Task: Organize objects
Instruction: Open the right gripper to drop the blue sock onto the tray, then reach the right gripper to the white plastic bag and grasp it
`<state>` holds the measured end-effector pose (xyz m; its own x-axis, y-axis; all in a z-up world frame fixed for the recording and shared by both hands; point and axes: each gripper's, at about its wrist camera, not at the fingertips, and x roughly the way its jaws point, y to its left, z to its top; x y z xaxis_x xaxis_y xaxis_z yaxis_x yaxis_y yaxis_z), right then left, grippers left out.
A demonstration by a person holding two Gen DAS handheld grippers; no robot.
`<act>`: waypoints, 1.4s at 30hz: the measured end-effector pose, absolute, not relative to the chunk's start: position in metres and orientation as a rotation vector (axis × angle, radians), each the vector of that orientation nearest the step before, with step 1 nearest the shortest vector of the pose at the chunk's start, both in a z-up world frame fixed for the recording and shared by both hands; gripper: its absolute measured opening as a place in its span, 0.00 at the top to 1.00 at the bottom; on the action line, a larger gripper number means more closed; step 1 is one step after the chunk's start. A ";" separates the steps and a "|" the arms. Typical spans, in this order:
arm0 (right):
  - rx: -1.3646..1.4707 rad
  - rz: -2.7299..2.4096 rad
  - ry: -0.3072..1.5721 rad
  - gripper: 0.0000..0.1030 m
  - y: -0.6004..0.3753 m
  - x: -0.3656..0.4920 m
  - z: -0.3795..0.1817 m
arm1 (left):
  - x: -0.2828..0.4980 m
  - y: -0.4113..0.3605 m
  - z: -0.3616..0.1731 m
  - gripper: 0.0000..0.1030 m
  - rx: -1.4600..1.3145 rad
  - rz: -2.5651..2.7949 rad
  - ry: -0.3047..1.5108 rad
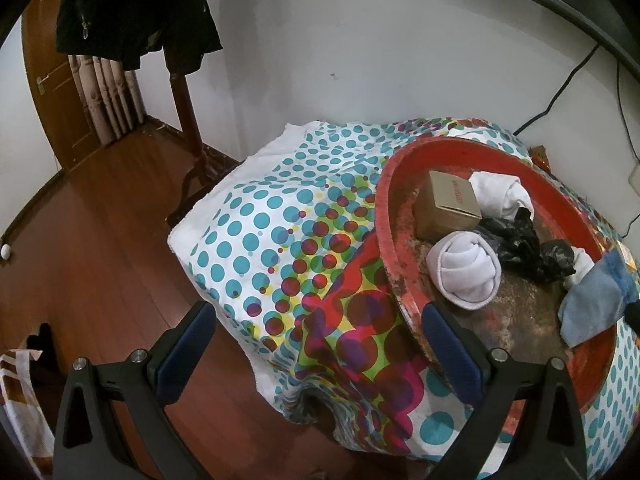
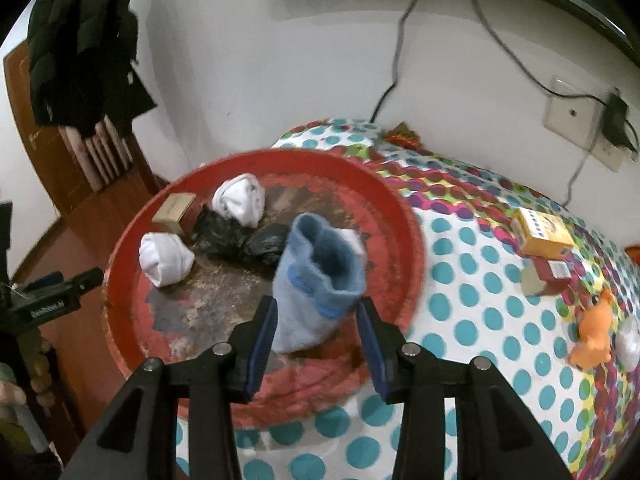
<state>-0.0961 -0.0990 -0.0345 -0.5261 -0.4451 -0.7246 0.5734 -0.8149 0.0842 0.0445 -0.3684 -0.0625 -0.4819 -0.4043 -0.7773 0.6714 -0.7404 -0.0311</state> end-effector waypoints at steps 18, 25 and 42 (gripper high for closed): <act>1.139 -2.789 0.022 0.57 0.143 -0.151 -0.031 | 0.035 -0.353 -0.063 0.01 1.064 -2.250 0.374; 1.182 -2.823 0.061 0.57 0.206 -0.184 -0.050 | 0.034 -0.345 -0.057 0.01 1.047 -2.276 0.384; 1.172 -2.828 0.342 0.54 0.225 -0.237 -0.082 | -0.003 -0.269 -0.016 0.00 1.095 -2.407 0.164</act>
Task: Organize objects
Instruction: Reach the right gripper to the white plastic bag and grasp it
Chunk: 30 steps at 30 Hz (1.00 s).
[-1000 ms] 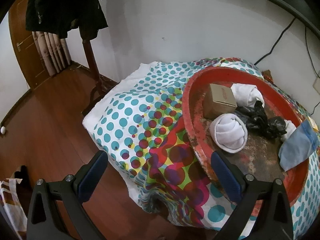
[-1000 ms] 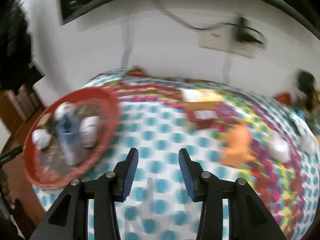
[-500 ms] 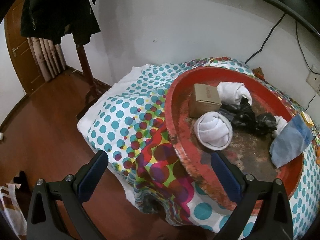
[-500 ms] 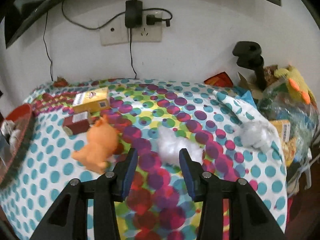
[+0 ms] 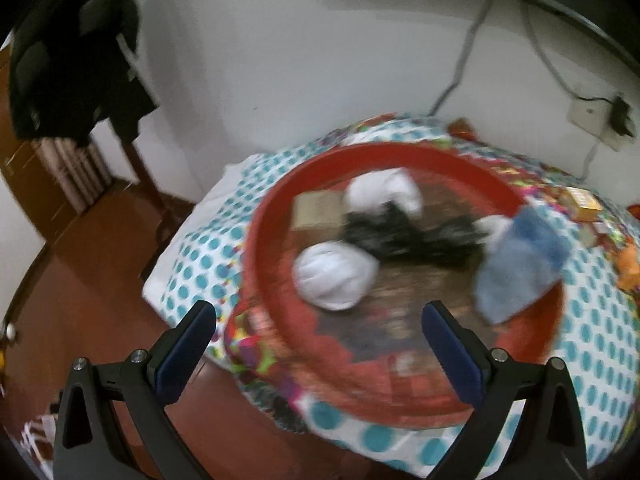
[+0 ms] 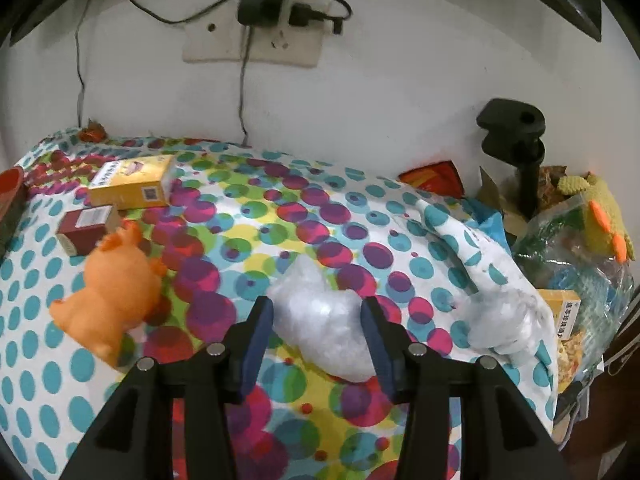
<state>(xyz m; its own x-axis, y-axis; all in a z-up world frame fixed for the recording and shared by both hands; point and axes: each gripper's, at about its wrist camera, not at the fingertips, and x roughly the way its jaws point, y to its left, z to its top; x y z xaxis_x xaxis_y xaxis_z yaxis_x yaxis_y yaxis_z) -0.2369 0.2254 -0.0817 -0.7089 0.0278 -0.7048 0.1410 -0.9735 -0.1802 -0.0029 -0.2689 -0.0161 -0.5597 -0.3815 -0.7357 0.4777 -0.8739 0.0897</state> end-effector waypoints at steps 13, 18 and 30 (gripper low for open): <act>1.246 -2.713 0.285 0.53 0.239 -0.254 -0.093 | -0.067 -0.130 -0.003 0.00 1.288 -2.703 0.059; 1.280 -2.692 0.219 0.58 0.246 -0.260 -0.096 | -0.100 -0.073 -0.016 0.00 1.361 -2.777 0.003; 1.307 -2.730 0.127 0.70 0.249 -0.236 -0.095 | -0.163 0.029 -0.043 0.00 1.451 -2.900 -0.088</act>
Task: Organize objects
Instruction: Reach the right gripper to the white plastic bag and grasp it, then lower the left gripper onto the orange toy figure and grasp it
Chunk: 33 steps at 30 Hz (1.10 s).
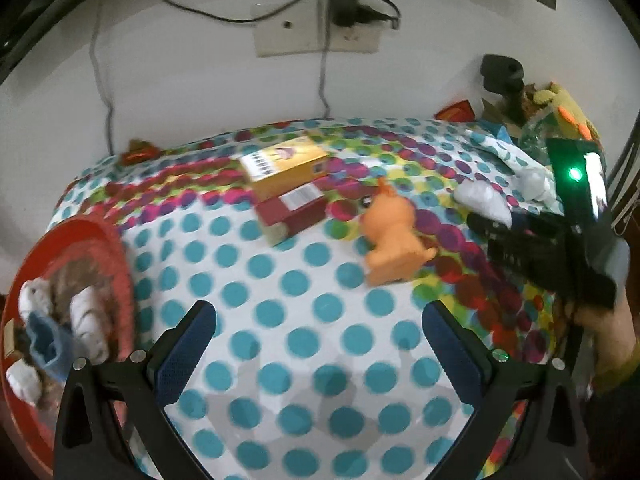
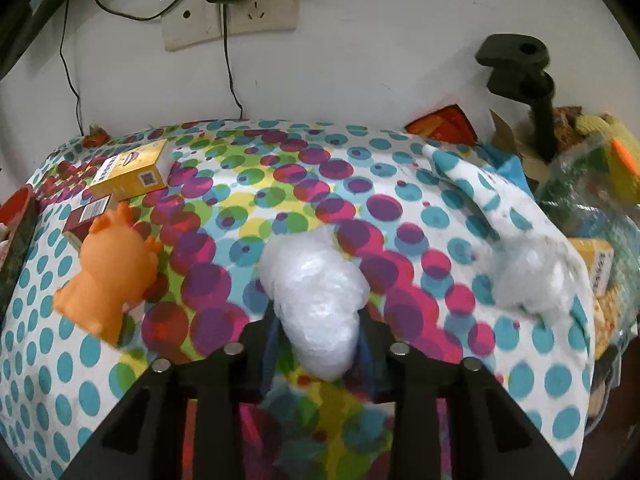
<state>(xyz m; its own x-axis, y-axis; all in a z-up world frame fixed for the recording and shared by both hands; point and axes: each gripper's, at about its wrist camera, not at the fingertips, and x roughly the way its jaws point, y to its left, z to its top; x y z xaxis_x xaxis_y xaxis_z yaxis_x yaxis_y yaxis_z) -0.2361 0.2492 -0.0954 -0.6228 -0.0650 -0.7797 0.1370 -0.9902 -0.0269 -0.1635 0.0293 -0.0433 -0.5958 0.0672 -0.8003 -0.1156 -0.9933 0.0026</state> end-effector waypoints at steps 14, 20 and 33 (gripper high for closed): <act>1.305 -2.730 0.119 0.71 0.254 -0.212 -0.095 | -0.233 0.063 -0.069 0.07 -1.515 2.583 -0.052; 1.306 -2.729 0.113 0.70 0.254 -0.212 -0.095 | -0.252 0.072 -0.078 0.28 -1.575 2.549 -0.055; 1.305 -2.727 0.106 0.70 0.254 -0.213 -0.094 | -0.257 0.084 -0.092 0.62 -1.614 2.496 -0.067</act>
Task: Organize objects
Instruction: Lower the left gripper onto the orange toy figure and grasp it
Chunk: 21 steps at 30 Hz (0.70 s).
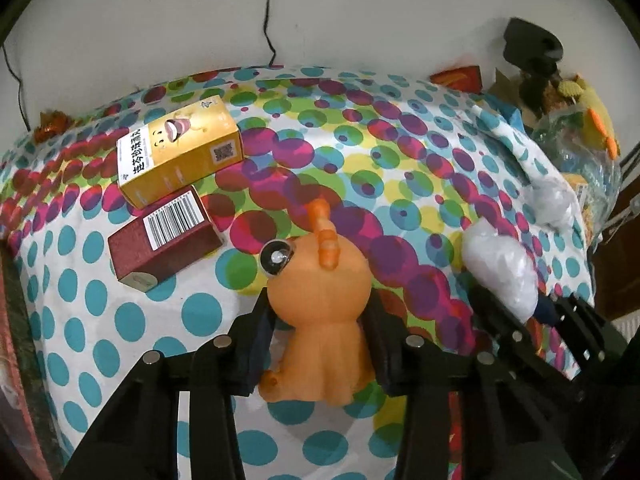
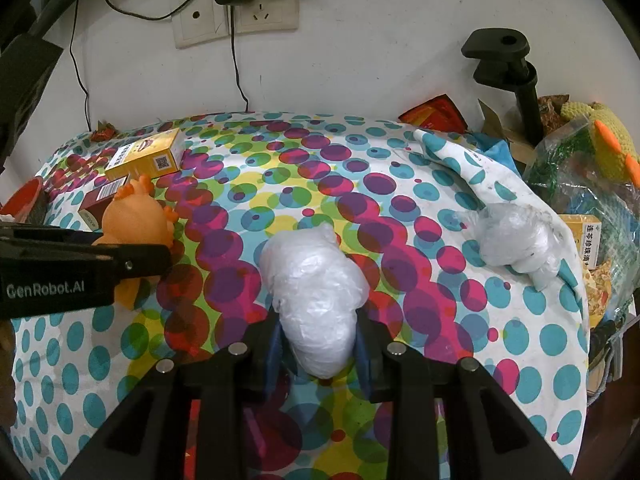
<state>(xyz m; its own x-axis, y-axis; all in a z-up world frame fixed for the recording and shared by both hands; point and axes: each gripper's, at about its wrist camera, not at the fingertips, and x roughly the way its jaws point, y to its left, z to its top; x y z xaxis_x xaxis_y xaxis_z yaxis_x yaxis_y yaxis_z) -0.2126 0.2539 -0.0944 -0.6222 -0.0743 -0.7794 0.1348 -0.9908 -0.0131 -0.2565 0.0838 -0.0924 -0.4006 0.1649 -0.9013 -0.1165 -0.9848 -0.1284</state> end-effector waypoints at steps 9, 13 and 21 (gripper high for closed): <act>1.307 -2.729 0.115 0.70 0.253 -0.213 -0.094 | -0.241 0.079 -0.083 0.62 -1.577 2.549 -0.033; 1.307 -2.730 0.118 0.71 0.253 -0.213 -0.094 | -0.232 0.074 -0.076 0.62 -1.550 2.572 -0.034; 1.308 -2.732 0.125 0.71 0.252 -0.214 -0.095 | -0.205 0.068 -0.059 0.62 -1.495 2.610 0.023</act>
<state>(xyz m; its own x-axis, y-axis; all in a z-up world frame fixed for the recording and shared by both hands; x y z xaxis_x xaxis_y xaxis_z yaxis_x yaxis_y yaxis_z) -0.2138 0.2525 -0.0946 -0.6230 -0.0631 -0.7797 0.1342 -0.9906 -0.0271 -0.2050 0.0676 -0.0594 -0.4991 0.1079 -0.8598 -0.1229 -0.9910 -0.0531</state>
